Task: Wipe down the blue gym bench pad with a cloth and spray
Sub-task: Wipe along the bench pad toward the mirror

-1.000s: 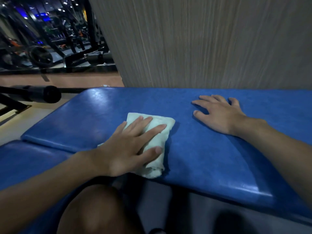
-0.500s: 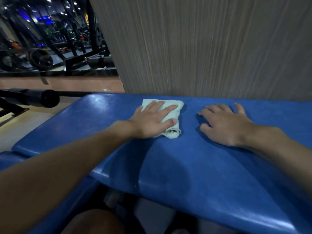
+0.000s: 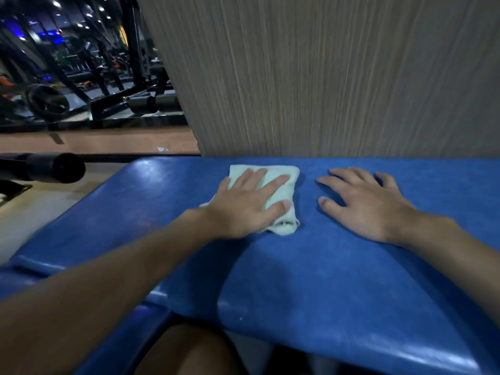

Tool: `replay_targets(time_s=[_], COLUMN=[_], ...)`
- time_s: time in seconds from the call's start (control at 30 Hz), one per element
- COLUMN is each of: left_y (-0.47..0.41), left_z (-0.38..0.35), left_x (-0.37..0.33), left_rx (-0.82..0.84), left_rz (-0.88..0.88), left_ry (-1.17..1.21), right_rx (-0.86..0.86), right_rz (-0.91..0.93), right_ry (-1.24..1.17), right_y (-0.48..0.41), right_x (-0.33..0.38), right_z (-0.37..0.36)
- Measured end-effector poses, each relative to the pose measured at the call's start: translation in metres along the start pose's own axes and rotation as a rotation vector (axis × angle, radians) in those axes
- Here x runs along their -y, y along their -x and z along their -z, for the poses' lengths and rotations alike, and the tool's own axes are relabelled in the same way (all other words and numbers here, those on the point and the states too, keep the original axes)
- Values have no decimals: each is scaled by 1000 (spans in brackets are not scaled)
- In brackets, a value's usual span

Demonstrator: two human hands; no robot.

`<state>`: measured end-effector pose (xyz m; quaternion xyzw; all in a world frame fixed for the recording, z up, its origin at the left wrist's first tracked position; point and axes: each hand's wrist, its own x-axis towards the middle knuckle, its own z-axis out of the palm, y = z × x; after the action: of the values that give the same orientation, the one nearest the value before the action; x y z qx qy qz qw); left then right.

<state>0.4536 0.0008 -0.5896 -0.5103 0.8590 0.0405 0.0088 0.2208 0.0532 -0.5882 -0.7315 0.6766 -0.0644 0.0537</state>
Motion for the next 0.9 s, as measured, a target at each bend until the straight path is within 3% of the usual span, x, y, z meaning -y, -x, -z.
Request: replay_targets(time_s=[0.13,0.27,0.33,0.5,0.73,0.9], left_y=[92,140,141,92,-60,-74], left_z=[1,4,2,0,9,5], left_x=[-8,-13,-13,1,35,41], left_rx=[18,70,65,5,-46,-58], left_rz=[-84,-69,-58,-30,79,95], left_ry=[-49,-27,-28,-38,14,40], right_rx=[21,-2,-3,59,39,25], right_rz=[-6,12,24,36,44,44], right_ry=[17,179,81,59,39,32], right_y=[3,4,1,-1,-1,-1], right_x=[4,11,16,24,22,21], right_z=[2,7,7,-6,-6,-8])
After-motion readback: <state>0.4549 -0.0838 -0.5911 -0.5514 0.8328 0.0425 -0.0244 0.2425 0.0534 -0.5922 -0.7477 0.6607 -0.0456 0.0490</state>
